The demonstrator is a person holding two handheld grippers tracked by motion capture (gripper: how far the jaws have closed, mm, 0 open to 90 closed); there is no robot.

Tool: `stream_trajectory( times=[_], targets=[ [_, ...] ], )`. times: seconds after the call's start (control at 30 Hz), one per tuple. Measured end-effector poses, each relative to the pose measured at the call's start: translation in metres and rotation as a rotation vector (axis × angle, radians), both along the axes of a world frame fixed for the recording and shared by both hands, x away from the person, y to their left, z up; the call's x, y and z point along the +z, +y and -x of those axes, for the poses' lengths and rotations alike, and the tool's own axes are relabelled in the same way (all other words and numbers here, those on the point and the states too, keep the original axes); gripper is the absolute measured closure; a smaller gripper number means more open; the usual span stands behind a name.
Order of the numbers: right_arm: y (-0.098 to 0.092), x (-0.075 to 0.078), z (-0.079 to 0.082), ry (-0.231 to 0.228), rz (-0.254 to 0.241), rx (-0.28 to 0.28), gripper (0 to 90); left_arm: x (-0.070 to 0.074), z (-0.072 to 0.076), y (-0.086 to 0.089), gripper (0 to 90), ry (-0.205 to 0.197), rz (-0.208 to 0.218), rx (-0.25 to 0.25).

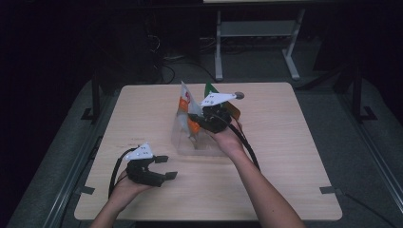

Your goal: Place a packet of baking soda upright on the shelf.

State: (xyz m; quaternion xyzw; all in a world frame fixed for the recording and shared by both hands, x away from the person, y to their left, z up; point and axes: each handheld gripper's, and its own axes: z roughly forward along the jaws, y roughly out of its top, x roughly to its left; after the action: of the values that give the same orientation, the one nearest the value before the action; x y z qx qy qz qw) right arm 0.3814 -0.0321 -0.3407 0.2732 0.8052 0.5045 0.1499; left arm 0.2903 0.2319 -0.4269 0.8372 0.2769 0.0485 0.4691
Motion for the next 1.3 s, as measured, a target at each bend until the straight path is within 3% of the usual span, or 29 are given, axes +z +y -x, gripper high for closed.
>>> stream_trajectory(
  times=[0.37, 0.63, 0.8, 1.0, 1.1, 1.3],
  targets=[
    [0.002, -0.019, -0.001, 0.025, 0.02, 0.005, 89.9, -0.002, 0.0, 0.0, 24.0, 0.002, -0.013, -0.012],
    [0.0, -0.022, -0.001, 0.031, -0.006, 0.001, 87.8, -0.004, 0.001, -0.003, 24.0, 0.001, -0.031, -0.024],
    [-0.002, -0.019, 0.003, 0.036, -0.039, 0.007, 77.5, -0.005, 0.0, -0.003, 24.0, -0.004, -0.031, -0.024],
    [0.0, -0.017, 0.011, 0.023, -0.007, -0.006, 61.1, -0.005, 0.0, -0.003, 24.0, -0.006, -0.036, -0.024],
    [0.0, -0.019, 0.015, 0.011, 0.033, -0.034, 51.2, -0.005, 0.0, -0.002, 23.2, -0.006, -0.037, -0.02],
    [-0.009, -0.021, 0.022, 0.016, 0.051, -0.067, 41.5, -0.005, 0.0, -0.002, 20.5, -0.015, -0.061, -0.016]
  ],
)
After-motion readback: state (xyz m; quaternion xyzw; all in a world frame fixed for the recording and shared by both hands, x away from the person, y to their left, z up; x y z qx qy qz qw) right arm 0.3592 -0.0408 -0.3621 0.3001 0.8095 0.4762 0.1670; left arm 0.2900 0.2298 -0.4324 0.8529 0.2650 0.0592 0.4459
